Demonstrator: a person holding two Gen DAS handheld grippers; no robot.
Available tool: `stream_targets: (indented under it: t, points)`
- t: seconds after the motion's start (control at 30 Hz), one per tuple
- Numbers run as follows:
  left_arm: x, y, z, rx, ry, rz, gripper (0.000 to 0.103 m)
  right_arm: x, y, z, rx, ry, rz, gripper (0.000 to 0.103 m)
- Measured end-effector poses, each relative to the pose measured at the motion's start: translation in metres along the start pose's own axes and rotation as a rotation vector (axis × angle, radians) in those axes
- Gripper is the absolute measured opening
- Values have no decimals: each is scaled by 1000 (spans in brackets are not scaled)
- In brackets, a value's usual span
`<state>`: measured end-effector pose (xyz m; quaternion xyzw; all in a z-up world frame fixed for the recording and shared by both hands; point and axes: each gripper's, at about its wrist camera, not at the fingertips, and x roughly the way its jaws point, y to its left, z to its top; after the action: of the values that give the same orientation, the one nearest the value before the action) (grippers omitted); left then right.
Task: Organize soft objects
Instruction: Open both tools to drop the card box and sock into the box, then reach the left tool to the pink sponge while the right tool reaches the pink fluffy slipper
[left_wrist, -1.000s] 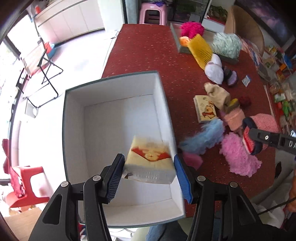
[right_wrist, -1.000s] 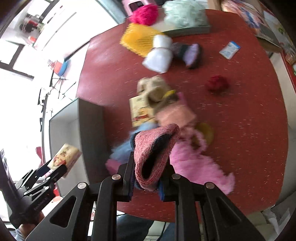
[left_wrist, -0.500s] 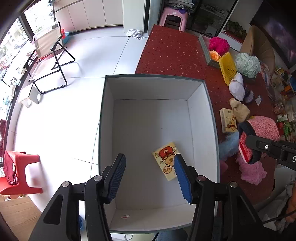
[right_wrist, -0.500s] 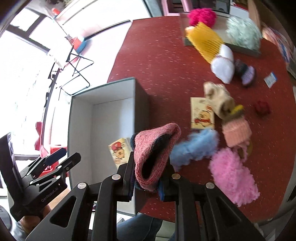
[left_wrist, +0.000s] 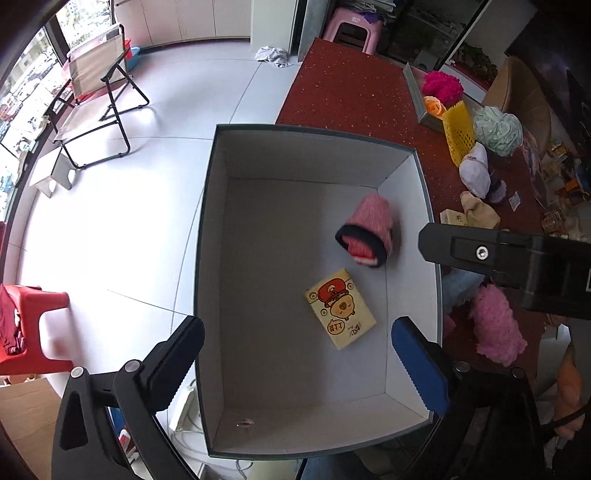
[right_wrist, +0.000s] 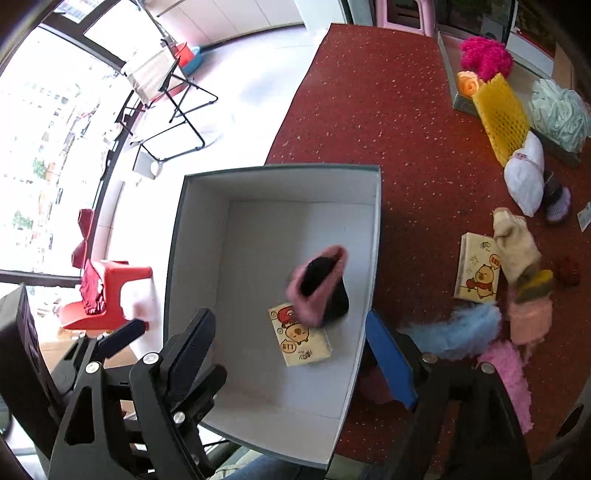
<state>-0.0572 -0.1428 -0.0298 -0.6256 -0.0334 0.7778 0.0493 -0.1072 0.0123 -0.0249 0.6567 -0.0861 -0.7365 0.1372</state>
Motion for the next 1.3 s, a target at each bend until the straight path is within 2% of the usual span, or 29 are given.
stream_targets:
  t: [0.03,0.1,0.13,0.2,0.33,0.5,0.6,0.73,0.87,0.97,1.17,1.23,1.3]
  points:
    - [1,0,0,-1,7,-6,102,0,-3,0,1,3,-11,89]
    - [8,0,-2,-6,50,-36,102,-2,-11,-3,21,3,-42,101]
    - [13,-1,-2,-6,74,-53,102,-4,-18,-7,40,-3,-50,103]
    - [21,-6,-3,-6,115,-96,102,-7,-36,-15,97,-6,-60,103]
    - [23,-20,0,18,131,-116,102,-13,-89,-44,255,10,-88,103]
    - [27,-48,1,104,140,-101,102,-10,-148,-91,451,77,-135,103]
    - [30,-66,0,159,143,-89,102,-6,-168,-107,513,106,-144,103]
    - [32,-79,-3,201,153,-66,102,3,-174,-117,492,142,-144,103]
    - [37,-86,-11,250,171,-31,102,24,-173,-119,493,185,-101,103]
    - [45,-82,-21,275,185,44,102,39,-174,-120,534,198,-59,103]
    - [57,-53,-35,205,249,86,102,67,-173,-108,634,167,33,103]
    - [57,-47,-38,195,255,100,102,89,-167,-104,606,219,59,103]
    - [53,-46,-39,196,253,102,102,108,-167,-107,592,275,42,103]
